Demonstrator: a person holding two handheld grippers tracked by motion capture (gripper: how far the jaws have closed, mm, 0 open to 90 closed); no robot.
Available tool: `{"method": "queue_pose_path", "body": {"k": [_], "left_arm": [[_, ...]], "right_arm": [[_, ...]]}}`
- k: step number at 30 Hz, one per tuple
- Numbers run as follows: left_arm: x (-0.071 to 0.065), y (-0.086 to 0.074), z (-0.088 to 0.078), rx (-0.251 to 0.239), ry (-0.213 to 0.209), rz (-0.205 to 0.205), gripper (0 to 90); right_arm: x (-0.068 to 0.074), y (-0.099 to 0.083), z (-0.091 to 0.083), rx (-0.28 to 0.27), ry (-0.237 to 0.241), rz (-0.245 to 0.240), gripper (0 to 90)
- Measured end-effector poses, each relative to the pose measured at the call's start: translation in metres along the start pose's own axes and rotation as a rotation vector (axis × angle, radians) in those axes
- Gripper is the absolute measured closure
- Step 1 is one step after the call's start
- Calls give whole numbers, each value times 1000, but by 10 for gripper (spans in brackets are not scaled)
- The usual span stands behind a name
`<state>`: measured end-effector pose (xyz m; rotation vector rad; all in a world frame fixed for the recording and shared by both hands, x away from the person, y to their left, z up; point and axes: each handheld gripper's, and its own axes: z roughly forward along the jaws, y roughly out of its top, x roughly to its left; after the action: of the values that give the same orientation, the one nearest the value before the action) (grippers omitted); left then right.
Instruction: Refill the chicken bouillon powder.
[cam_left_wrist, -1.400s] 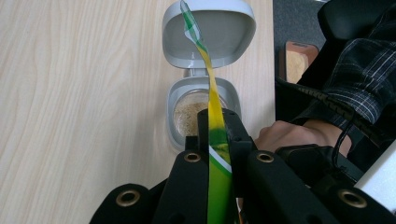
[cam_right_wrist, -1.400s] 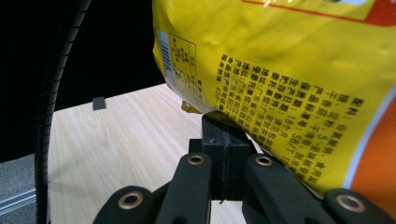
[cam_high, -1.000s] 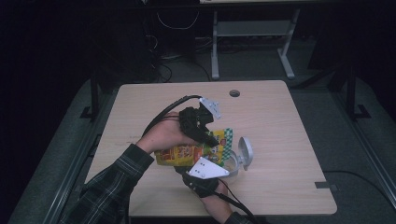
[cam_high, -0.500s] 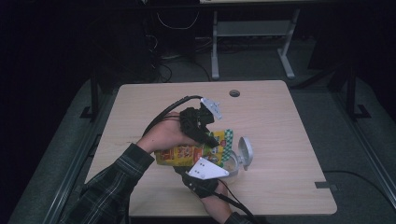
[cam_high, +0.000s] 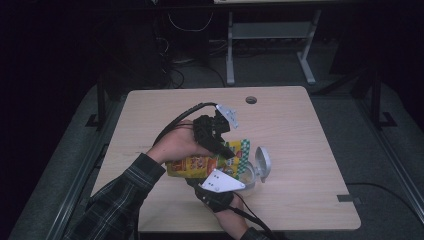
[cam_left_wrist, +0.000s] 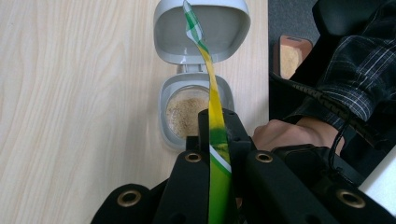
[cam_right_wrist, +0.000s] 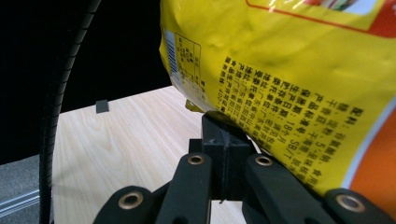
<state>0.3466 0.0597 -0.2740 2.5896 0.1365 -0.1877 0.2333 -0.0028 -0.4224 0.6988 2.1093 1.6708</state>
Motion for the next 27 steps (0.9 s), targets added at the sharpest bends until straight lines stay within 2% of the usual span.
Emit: {"method": "queue_pose_path", "body": {"k": [6, 17, 27], "left_arm": [[-1, 2, 1, 3, -2, -7, 892], [-1, 4, 1, 20, -3, 2, 893], [-1, 7, 0, 16, -2, 9, 893]], "right_arm": [[0, 0, 0, -7, 2, -1, 900], [0, 1, -1, -12, 4, 0, 900], [-2, 3, -2, -17, 0, -2, 900]]}}
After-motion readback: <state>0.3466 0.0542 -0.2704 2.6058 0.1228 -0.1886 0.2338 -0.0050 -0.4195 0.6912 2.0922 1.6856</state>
